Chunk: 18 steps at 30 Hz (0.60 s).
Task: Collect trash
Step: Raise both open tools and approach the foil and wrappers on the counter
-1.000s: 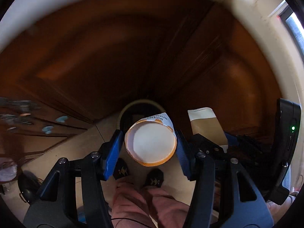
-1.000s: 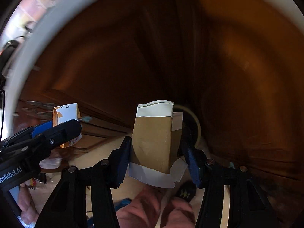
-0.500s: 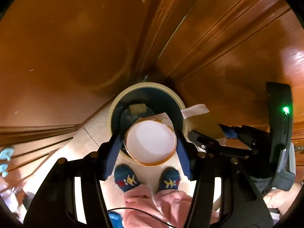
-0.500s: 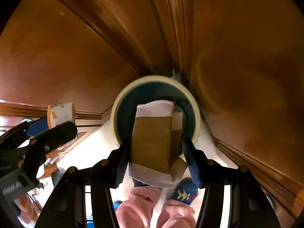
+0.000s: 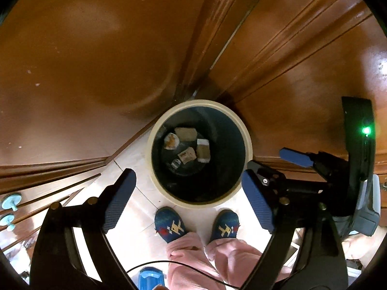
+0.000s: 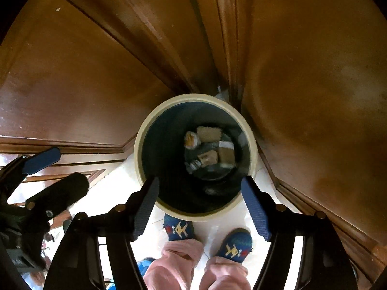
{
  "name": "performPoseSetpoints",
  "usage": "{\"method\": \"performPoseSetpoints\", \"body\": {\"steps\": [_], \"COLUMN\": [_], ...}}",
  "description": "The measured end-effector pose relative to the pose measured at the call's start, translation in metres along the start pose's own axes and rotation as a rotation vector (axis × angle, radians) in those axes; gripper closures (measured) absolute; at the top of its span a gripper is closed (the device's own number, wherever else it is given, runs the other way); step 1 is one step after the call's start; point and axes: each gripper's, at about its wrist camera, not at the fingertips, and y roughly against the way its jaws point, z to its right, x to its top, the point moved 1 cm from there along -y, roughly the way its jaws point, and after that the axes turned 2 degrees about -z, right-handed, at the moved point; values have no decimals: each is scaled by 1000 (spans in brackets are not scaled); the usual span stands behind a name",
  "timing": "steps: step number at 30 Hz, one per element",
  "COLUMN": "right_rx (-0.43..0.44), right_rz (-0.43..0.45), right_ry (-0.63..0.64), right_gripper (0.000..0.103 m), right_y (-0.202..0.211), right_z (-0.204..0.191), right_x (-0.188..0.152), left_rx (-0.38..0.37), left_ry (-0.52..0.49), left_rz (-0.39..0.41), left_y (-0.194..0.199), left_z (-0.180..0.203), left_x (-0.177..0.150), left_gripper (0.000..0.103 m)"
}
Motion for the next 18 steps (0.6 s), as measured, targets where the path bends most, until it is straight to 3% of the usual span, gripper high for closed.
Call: {"method": "performPoseSetpoints", "body": {"steps": [9, 18], "right_rx": [-13, -67], "right_rz": [0, 14], "right_ry": [-42, -15], "right_gripper": [31, 31], "right_y": [16, 96], "right_z": [8, -8], "right_x": [1, -17], "left_rx": [8, 2], "left_ry": [34, 77], "left_rz": [17, 39], "left_y": [13, 89], "left_z": [2, 20], "left_x": [-10, -32], "left_gripper": [16, 14]}}
